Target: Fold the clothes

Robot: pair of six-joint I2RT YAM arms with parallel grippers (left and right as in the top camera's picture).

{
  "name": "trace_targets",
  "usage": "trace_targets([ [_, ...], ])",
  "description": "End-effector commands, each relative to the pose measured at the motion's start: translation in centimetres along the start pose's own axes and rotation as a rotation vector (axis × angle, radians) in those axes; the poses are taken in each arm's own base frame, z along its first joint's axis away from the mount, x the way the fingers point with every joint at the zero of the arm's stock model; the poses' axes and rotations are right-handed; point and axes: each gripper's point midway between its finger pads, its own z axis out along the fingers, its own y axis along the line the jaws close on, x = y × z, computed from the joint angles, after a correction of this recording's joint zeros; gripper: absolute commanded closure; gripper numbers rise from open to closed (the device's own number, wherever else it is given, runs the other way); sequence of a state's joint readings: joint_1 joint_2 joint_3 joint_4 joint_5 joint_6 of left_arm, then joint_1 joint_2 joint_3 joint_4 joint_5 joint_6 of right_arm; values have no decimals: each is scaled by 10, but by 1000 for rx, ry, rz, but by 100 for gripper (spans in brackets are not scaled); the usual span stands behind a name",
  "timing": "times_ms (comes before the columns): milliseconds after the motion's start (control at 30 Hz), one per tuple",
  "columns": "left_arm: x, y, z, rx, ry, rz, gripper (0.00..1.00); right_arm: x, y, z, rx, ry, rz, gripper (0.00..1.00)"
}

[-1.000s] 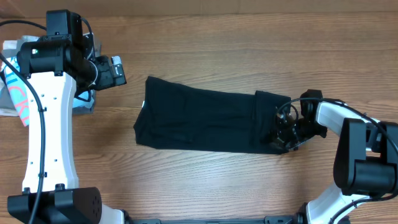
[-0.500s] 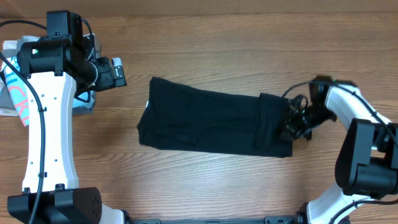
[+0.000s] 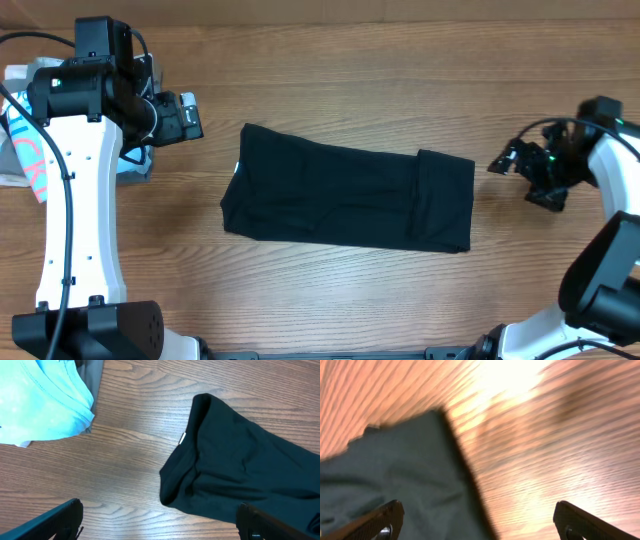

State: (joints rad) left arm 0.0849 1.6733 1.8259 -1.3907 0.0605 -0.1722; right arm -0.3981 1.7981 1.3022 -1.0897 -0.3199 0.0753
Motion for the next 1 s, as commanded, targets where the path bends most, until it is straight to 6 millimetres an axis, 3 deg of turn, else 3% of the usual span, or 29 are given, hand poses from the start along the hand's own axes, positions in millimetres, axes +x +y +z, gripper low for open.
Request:
trace_targets([
  [0, -3, -5, -2, 15, -12, 30, 0, 12, 6, 11, -117, 19, -46, 0],
  [100, -3, -5, -2, 16, -15, 31, 0, 22, 10, 28, -179, 31, -62, 7],
  [233, -3, -5, -2, 16, -14, 31, 0, 31, 18, 46, -271, 21, -76, 27],
  [467, -3, -5, -2, 16, -14, 31, 0, 42, 21, 61, -311, 35, -69, 27],
  [833, -2, -5, -2, 15, -10, 31, 0, 62, 58, 74, -352, 90, -155, 21],
  [900, -2, -5, -2, 15, -10, 31, 0, 65, 63, 76, -349, 95, -178, 30],
  [967, -2, -5, -2, 15, -10, 31, 0, 66, 67, 77, -349, 98, -179, 51],
])
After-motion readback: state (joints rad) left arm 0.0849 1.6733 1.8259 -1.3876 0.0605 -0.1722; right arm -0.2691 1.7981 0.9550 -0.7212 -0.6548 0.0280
